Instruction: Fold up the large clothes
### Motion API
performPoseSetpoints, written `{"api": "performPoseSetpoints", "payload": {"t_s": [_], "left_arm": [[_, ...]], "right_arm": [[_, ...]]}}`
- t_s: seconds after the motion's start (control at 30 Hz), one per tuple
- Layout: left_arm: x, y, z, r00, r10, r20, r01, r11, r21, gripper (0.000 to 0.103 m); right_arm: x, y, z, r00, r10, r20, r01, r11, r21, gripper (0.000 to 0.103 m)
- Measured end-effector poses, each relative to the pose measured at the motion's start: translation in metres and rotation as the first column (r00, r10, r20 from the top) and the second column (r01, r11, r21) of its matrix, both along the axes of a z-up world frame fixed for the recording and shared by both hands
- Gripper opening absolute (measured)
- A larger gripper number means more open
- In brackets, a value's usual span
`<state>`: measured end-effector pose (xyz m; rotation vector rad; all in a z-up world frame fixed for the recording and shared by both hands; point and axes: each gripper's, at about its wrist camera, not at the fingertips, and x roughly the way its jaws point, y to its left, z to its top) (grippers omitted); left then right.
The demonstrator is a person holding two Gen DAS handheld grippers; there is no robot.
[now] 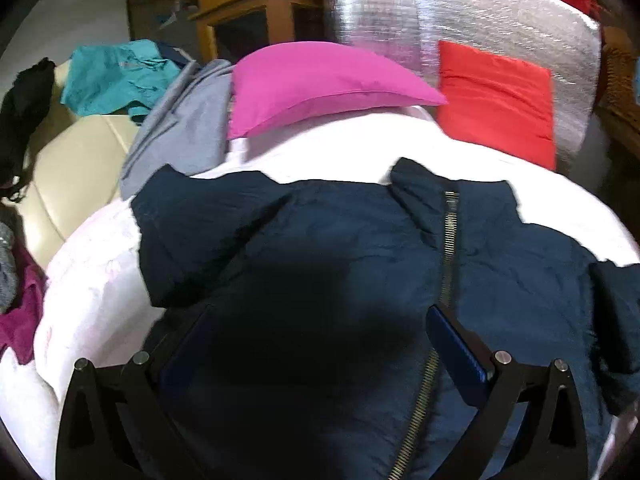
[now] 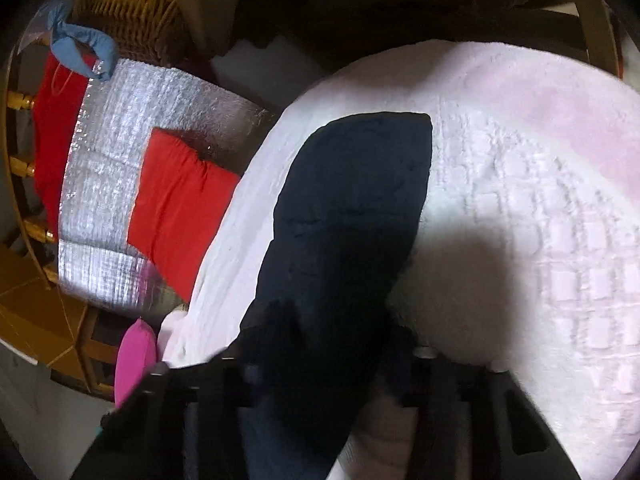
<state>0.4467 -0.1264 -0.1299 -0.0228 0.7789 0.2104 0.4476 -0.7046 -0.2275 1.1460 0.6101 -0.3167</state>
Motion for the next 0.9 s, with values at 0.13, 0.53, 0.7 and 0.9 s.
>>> {"api": "performPoseSetpoints", "payload": {"t_s": [0.13, 0.53, 0.7, 0.9], "left_arm": [[0.013, 0.017, -0.009, 0.997, 0.071, -0.032, -0.071, 0.997, -0.001, 0.103], [0.01, 0.077, 0.006, 0.97, 0.236, -0.057, -0.242, 0.964, -0.113, 0.103], [0.002, 0.099, 0.013, 0.959, 0.279, -0.054, -0.283, 0.948, -0.145, 0.103], [-0.003, 0.128, 0.016, 0.947, 0.316, -0.062, -0.322, 0.928, -0.186, 0.103]], "right_arm": [[-0.003, 0.018, 0.013, 0.999, 0.017, 0.038, -0.015, 0.999, -0.051, 0.02], [-0.022, 0.17, 0.115, 0.924, 0.287, 0.253, -0.257, 0.955, -0.146, 0.02], [-0.024, 0.25, 0.113, 0.888, 0.363, 0.281, -0.348, 0.932, -0.105, 0.02], [-0.005, 0.314, 0.068, 0.863, 0.407, 0.298, -0.442, 0.895, 0.06, 0.02]]}}
